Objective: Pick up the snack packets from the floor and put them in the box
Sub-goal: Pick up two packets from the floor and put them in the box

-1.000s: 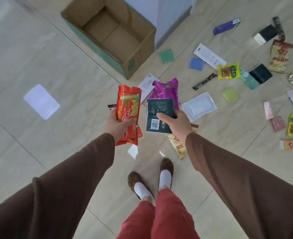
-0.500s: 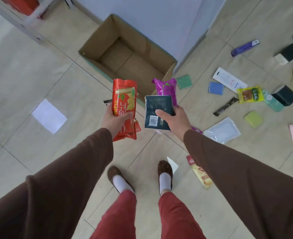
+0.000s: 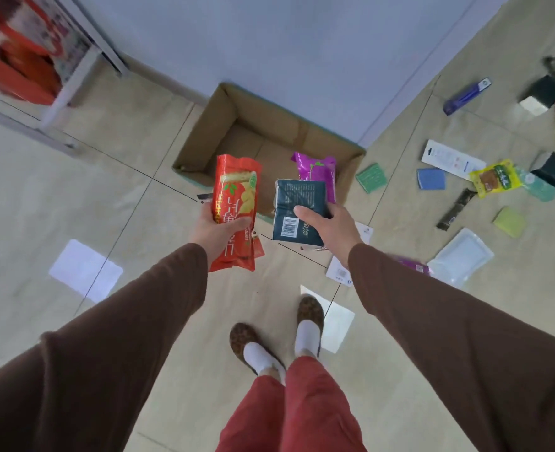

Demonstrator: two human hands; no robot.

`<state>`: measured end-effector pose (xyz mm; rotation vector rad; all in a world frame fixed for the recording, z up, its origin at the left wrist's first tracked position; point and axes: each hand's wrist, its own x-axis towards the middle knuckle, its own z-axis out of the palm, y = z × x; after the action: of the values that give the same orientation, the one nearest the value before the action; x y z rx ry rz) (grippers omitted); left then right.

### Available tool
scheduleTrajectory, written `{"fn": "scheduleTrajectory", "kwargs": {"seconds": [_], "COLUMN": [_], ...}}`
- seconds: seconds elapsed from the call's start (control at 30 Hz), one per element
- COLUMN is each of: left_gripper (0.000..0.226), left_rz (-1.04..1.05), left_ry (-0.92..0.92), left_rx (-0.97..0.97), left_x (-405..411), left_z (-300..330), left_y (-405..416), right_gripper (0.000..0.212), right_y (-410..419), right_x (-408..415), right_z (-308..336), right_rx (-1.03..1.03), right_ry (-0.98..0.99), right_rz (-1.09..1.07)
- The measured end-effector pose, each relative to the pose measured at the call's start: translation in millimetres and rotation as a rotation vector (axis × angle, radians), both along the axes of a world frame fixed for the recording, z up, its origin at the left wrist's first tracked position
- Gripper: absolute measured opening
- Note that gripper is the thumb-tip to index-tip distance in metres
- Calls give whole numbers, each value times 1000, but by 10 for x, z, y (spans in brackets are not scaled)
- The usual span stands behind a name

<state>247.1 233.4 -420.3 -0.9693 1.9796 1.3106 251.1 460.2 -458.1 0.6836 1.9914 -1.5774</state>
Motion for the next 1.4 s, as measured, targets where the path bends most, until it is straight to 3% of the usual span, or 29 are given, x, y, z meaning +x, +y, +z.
{"fn": "scheduleTrajectory", "kwargs": {"seconds": [0.4, 0.57, 0.63, 0.73, 0.83, 0.9, 1.2, 1.4], "left_gripper": [88, 106, 99, 75, 49, 43, 33, 28], "left_rz": [-383, -498, -560, -715, -883, -974, -1271, -1454], "left_ry": [72, 55, 70, 138, 156, 166, 278, 368], "left_rx": [-72, -101, -168, -264, -271, -269, -310, -309], "left_x": [-1493, -1911, -1959, -1907, -1781, -1716, -1568, -1185], "left_z": [-534, -753, -783, -763, -723, -677, -302, -63], "left_y": [-134, -89, -91, -87, -105, -122, 84, 624], "right_gripper": [94, 91, 91, 78, 30, 12, 11, 23], "right_y": [-195, -247, -273, -316, -363, -396, -301, 32], "right_x": [-884, -1163, -1196, -1131, -989, -896, -383, 246], "right_z": [-730, -745, -796, -825, -663, -568, -18, 248], "right_rx": [138, 83, 132, 254, 310, 400, 522, 559], "right_ry": [-119, -171, -222, -191, -151, -117, -64, -57], "right_rz": [-55, -72, -71, -137, -98, -30, -81, -184]}}
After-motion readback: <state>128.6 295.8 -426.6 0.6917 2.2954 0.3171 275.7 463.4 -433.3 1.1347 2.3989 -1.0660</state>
